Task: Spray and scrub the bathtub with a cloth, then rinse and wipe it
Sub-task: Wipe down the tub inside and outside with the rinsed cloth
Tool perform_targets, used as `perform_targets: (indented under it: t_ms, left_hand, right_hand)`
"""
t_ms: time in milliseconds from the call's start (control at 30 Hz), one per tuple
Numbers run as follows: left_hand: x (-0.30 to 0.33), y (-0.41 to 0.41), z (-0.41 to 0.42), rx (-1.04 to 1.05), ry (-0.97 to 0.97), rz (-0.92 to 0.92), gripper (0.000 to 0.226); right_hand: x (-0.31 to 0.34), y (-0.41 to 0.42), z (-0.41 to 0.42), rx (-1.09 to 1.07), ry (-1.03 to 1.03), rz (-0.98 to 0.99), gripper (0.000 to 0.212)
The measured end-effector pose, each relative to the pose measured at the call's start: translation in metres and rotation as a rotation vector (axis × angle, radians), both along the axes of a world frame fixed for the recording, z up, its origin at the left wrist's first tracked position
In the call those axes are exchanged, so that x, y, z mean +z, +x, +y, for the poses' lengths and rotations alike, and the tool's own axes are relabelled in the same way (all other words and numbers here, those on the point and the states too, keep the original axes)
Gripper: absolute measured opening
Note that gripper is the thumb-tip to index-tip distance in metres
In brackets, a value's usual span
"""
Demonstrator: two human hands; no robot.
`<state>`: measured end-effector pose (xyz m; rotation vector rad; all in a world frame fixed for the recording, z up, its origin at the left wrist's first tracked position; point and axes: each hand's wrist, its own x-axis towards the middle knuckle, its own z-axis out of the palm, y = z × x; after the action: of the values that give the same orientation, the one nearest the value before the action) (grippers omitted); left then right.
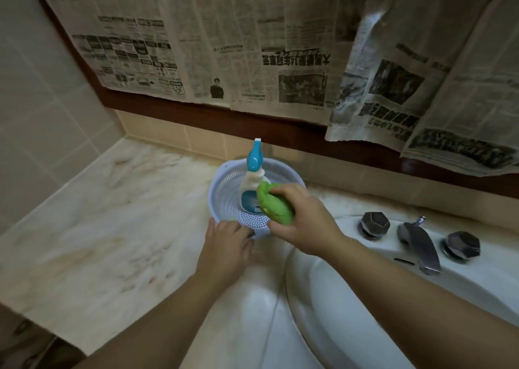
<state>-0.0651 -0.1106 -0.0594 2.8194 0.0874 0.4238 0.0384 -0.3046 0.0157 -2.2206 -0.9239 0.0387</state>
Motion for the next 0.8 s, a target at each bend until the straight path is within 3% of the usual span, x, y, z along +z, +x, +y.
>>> perform_targets:
  t_ms: [233, 367, 500, 800]
  left_hand:
    - [-0.023, -0.042, 0.008, -0.098, -0.083, -0.135, 0.021]
    - [-0.033, -0.045, 0.020, -0.116, -0.119, -0.245, 0.021]
    - [-0.037, -0.039, 0.032, -0.156, -0.136, -0.320, 0.020]
    - [-0.032, 0.009, 0.041, -0.178, -0.198, -0.227, 0.025]
  right_hand:
    - [-0.013, 0.002, 0.048, 0.277, -0.251, -0.083, 0.062]
    - [-0.031, -0.001, 0.045, 0.223, -0.190, -0.130, 0.053]
    - [-0.039, -0.004, 0.030, 0.150, -0.203, -0.034, 0.063]
    - [-0.057, 0.003, 0.004, -0.001, -0.244, -0.077, 0.047]
